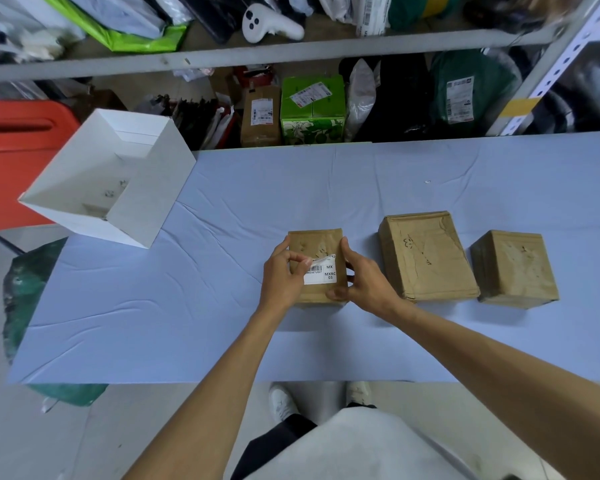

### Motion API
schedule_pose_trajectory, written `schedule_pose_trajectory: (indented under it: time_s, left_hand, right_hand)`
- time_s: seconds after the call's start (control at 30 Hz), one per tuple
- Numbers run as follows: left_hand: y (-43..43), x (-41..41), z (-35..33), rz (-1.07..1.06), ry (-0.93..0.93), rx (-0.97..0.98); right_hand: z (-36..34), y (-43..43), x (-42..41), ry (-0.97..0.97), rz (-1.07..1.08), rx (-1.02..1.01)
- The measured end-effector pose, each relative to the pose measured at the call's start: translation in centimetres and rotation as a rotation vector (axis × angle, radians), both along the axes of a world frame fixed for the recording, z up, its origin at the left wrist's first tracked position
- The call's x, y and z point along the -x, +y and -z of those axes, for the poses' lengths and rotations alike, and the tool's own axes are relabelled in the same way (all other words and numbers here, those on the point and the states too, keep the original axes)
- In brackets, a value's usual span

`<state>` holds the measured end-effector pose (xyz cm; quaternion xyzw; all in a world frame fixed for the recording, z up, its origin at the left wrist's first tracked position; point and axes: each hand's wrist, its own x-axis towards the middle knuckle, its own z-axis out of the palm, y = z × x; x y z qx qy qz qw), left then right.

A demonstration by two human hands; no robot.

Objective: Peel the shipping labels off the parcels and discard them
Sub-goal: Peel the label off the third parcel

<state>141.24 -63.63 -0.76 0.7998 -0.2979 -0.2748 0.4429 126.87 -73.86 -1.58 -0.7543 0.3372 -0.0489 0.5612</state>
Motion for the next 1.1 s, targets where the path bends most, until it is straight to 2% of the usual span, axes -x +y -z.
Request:
schedule_pose_trajectory:
  time_s: [0.67, 1.1]
  left_hand:
    - [0.11, 0.07, -0.34, 0.006, 0.012, -0.024]
    - [0.51, 0.5, -0.21, 0.026, -0.018, 0.026]
  right_hand:
    - [0.03, 0.13, -0.17, 0.021, 0.01, 0.039]
    - [-0.19, 0.34, -0.11, 0.02, 0.016, 0.066]
